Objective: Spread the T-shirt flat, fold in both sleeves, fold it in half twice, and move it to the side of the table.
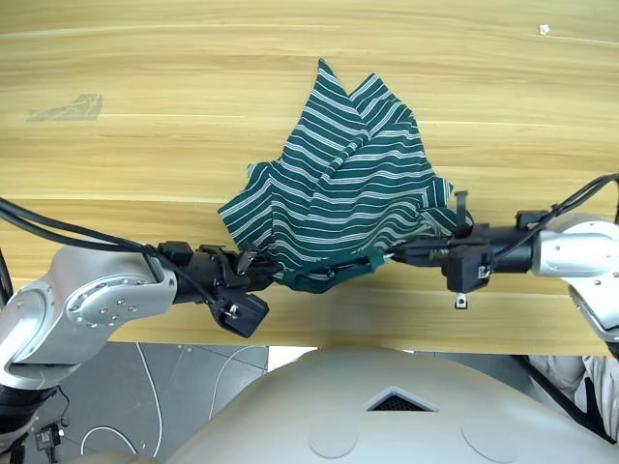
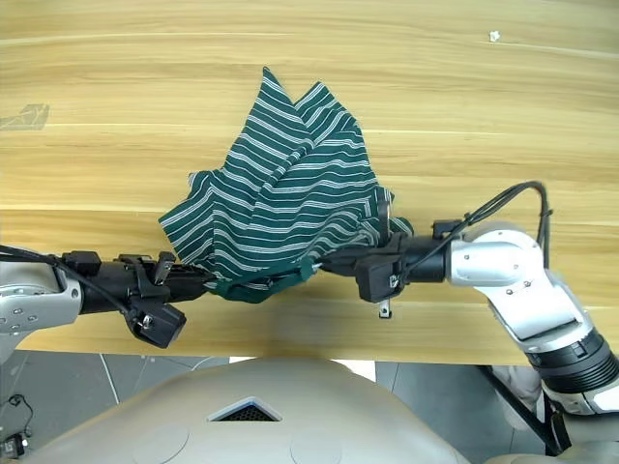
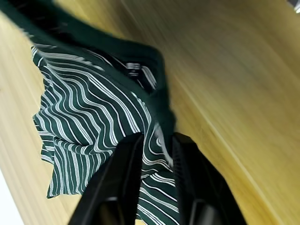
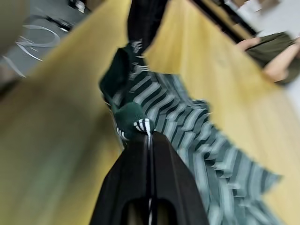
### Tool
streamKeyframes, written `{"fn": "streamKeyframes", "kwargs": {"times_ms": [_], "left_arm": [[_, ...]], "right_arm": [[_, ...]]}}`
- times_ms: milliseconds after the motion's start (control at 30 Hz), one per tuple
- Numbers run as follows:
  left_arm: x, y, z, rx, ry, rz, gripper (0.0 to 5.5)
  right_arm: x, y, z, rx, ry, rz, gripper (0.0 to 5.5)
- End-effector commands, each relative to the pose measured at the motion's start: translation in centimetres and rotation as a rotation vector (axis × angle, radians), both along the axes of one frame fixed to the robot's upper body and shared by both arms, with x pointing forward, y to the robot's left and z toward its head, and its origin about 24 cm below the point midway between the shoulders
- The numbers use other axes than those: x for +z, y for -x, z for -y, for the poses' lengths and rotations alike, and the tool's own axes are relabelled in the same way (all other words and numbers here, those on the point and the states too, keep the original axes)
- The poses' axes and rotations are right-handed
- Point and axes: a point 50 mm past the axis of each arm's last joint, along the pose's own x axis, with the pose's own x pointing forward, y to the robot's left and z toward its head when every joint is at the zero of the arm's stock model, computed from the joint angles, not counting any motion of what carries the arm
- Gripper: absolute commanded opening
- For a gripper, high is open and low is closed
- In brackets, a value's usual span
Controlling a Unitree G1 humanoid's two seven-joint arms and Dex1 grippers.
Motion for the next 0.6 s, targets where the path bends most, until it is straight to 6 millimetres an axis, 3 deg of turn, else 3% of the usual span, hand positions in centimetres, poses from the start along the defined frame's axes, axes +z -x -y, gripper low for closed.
{"fn": "streamKeyframes", "kwargs": {"times_ms": [33, 167, 267, 367, 500, 600], "left_arm": [[0.8, 0.3, 0.4, -0.007, 0.03, -0.03, 1.79], [1.4, 0.6, 0.6, 0.014, 0.084, -0.116, 2.4], [2.3, 0.9, 0.7, 0.064, 0.181, -0.273, 2.8], [3.7, 0.0, 0.7, 0.122, 0.307, -0.376, 3.33], [3.2, -6.4, -0.8, 0.334, 0.406, -0.076, 3.88], [2.2, -9.6, -1.0, 0.408, 0.444, 0.1, 4.35]], "right_arm": [[-0.7, 0.7, 0.9, -0.007, 0.082, -0.107, 0.23], [0.0, 1.6, 1.4, 0.016, 0.069, -0.22, 0.91], [0.5, 2.4, 1.7, 0.052, 0.032, -0.337, 1.37], [0.3, 1.5, 2.2, 0.006, 0.032, -0.334, 1.99], [-0.3, -2.2, 3.5, -0.175, 0.092, -0.15, 2.33], [0.2, -5.1, 3.5, -0.291, 0.066, 0.039, 2.33]]}}
